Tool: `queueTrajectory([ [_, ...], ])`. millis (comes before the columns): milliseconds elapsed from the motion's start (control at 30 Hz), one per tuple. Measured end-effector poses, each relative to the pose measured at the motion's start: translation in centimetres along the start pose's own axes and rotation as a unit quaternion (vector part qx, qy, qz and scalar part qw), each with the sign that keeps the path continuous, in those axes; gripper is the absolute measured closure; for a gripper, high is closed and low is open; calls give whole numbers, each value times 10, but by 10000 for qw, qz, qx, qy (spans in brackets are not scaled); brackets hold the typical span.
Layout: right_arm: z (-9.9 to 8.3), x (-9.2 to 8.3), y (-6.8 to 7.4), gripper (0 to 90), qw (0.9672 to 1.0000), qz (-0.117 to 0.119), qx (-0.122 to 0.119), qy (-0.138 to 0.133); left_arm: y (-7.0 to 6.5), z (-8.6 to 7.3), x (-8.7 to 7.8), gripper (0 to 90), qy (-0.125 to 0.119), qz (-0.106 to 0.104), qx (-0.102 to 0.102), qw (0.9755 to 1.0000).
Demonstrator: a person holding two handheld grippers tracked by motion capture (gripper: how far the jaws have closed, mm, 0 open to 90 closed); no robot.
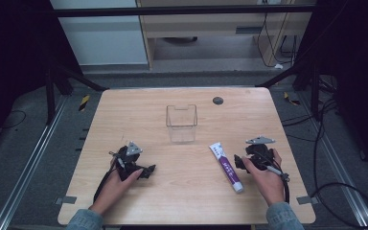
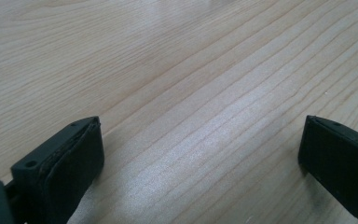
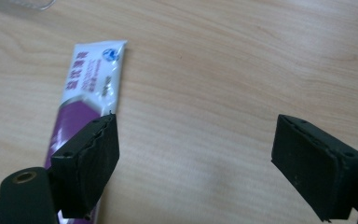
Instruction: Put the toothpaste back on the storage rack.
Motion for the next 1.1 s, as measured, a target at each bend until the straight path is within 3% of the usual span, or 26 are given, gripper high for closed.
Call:
queueTrajectory([
  [233, 5, -22, 11, 236, 9990, 283, -264, 213, 0, 0, 0, 0, 1, 0, -2, 10000],
  [400, 15, -27, 20, 320, 9977, 403, -411, 359, 0, 0, 0, 0, -1, 3, 1, 10000],
  [1100, 24, -2, 53, 466, 9900, 896, -604, 907, 0, 0, 0, 0, -1, 1, -1, 10000],
])
Point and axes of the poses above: each handheld gripper's, and its own axes: x roughly forward along the jaws, z roughly out of its top, y roughly to its left, the point moved 5 cm from there along x, roughly forward along the jaws, and after that the axes turned 5 degrees about -y, right-handed, at the moved point
